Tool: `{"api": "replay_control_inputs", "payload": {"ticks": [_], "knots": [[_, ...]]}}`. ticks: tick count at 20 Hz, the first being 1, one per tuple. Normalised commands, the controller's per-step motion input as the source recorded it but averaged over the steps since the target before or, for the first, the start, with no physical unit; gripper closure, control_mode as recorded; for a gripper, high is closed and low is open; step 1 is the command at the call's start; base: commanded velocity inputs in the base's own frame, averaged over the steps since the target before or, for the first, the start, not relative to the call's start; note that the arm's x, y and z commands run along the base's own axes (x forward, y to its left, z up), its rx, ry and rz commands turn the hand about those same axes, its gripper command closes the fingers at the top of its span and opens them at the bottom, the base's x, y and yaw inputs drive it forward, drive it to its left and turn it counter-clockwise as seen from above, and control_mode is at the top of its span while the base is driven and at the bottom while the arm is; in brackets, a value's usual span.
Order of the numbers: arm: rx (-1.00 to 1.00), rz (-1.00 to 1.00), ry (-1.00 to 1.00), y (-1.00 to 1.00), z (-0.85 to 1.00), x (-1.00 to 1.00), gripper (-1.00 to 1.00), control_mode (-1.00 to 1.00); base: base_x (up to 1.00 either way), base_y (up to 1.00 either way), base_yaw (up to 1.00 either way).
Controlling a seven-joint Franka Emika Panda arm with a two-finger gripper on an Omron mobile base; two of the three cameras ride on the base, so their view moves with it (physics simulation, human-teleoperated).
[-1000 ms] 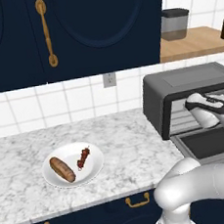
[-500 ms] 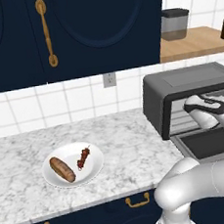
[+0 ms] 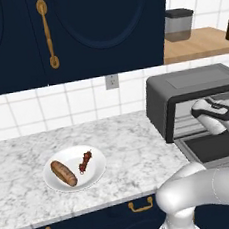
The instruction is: Pick up the kebab skewer and baguette bread, and place them inside the toaster oven. Close the toaster oven door and start by setting the timer.
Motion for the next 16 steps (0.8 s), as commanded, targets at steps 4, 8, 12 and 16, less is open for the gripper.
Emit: {"api": "replay_control_inputs", "payload": {"ticks": [4,8,12,16], "knots": [[0.0,0.0,0.07,-0.16,-0.66,-0.52,-1.0,-1.0,0.0,0.0,0.0],[0.0,0.0,0.14,-0.15,-0.67,-0.56,-1.0,-1.0,0.0,0.0,0.0],[0.0,0.0,0.12,-0.16,-0.66,-0.59,-1.0,-1.0,0.0,0.0,0.0],[0.0,0.0,0.12,-0.14,-0.67,-0.63,-1.0,-1.0,0.0,0.0,0.0]]}}
